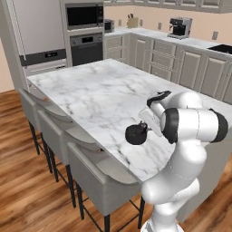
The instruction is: The kettle is done boiling. Turn off the stove, then wait for 300 timesteps before moving the kettle to the dining table.
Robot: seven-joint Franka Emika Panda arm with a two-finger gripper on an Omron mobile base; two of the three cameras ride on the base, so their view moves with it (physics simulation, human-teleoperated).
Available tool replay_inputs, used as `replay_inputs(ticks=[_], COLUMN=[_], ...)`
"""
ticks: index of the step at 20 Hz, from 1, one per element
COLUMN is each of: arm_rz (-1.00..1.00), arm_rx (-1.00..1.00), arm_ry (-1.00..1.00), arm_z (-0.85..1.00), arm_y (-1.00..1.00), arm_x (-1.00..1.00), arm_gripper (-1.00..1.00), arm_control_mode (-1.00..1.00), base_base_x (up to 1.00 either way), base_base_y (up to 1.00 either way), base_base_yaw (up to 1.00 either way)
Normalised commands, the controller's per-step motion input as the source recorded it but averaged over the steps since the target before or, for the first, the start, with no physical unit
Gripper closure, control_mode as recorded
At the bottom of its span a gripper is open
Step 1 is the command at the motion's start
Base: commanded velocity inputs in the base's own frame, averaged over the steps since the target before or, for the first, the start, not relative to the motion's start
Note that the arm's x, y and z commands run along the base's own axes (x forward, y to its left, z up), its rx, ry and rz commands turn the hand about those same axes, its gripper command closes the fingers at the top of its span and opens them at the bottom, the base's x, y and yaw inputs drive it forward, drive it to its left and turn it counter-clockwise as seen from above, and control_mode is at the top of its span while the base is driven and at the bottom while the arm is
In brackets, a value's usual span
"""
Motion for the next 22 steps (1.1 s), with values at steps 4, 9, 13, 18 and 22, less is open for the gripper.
replay_inputs(ticks=[4,9,13,18,22], arm_rz=[0.0,0.0,0.0,0.0,0.0], arm_rx=[0.0,0.0,0.0,0.0,0.0], arm_ry=[0.0,0.01,0.0,0.0,0.0], arm_z=[-0.18,-0.12,-0.05,-0.02,0.01], arm_y=[0.07,0.08,0.0,0.0,0.0], arm_x=[0.08,0.0,0.0,-0.06,-0.17], arm_gripper=[1.0,-1.0,-1.0,-1.0,-1.0], arm_control_mode=[-1.0,-1.0,-1.0,-1.0,-1.0], base_base_x=[0.0,0.0,0.0,0.0,0.0], base_base_y=[0.0,0.0,0.0,0.0,0.0], base_base_yaw=[0.0,0.0,0.0,0.0,0.0])
